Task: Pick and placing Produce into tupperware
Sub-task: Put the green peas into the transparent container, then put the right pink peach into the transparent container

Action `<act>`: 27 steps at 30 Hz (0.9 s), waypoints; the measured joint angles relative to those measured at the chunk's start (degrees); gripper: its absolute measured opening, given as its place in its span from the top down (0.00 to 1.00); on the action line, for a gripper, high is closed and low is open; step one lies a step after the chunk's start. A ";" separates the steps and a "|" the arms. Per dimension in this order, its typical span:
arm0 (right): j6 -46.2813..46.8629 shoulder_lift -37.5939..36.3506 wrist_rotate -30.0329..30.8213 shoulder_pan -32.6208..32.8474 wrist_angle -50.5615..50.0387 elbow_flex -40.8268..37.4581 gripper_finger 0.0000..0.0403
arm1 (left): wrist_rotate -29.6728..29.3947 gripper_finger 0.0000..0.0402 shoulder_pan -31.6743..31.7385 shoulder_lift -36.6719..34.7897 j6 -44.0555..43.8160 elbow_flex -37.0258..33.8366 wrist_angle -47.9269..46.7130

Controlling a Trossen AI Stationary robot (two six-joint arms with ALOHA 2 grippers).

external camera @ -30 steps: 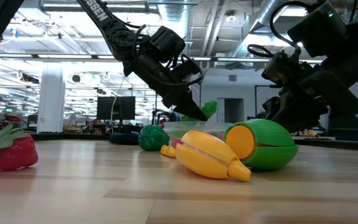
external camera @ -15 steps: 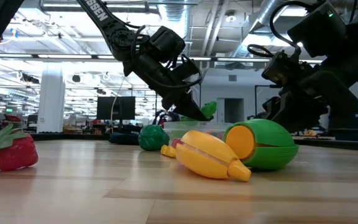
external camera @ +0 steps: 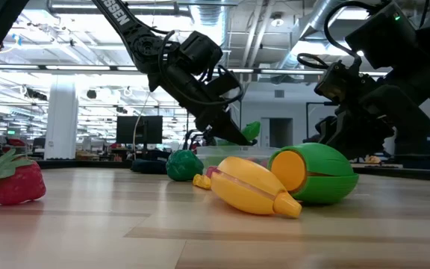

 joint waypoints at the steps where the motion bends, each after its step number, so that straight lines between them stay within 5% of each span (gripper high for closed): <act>1: 0.00 0.00 0.00 0.00 0.02 0.00 0.67 | 0.00 0.56 0.00 0.00 -0.02 0.00 0.08; 12: 0.01 0.00 0.01 0.01 0.01 0.00 0.67 | 0.04 0.43 0.00 0.00 -0.39 0.00 -0.04; 27: 0.12 0.00 0.01 0.01 0.07 0.00 0.67 | -1.51 0.43 -1.14 -5.95 1.11 0.00 -9.01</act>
